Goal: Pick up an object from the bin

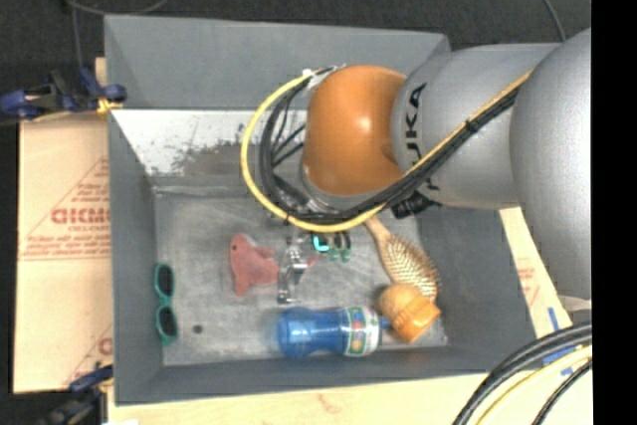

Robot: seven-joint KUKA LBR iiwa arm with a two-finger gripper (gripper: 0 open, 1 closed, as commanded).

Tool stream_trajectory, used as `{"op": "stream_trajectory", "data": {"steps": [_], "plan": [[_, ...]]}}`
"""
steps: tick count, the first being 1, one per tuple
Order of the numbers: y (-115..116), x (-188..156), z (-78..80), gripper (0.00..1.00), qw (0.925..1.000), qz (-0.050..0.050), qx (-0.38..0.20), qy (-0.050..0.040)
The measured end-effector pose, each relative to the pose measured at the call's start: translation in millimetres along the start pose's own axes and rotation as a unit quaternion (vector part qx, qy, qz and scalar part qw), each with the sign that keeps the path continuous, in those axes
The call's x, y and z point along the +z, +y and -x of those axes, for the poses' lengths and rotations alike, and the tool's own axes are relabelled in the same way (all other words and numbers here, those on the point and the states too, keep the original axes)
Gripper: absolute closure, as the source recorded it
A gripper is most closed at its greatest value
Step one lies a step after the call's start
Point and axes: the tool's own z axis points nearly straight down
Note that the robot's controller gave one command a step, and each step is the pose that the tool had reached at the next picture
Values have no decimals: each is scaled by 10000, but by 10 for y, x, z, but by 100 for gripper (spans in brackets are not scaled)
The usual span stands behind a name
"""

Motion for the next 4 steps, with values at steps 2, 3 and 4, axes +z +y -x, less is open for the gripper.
{"op": "stream_trajectory", "data": {"steps": [2, 3, 4], "plan": [[88, 547, 97, 0, 9991, 9, 428, -61], [84, 505, 50, 0, 9984, 3, 570, -24], [-116, 420, 133, 0, 9842, 9, 1768, -49]]}}
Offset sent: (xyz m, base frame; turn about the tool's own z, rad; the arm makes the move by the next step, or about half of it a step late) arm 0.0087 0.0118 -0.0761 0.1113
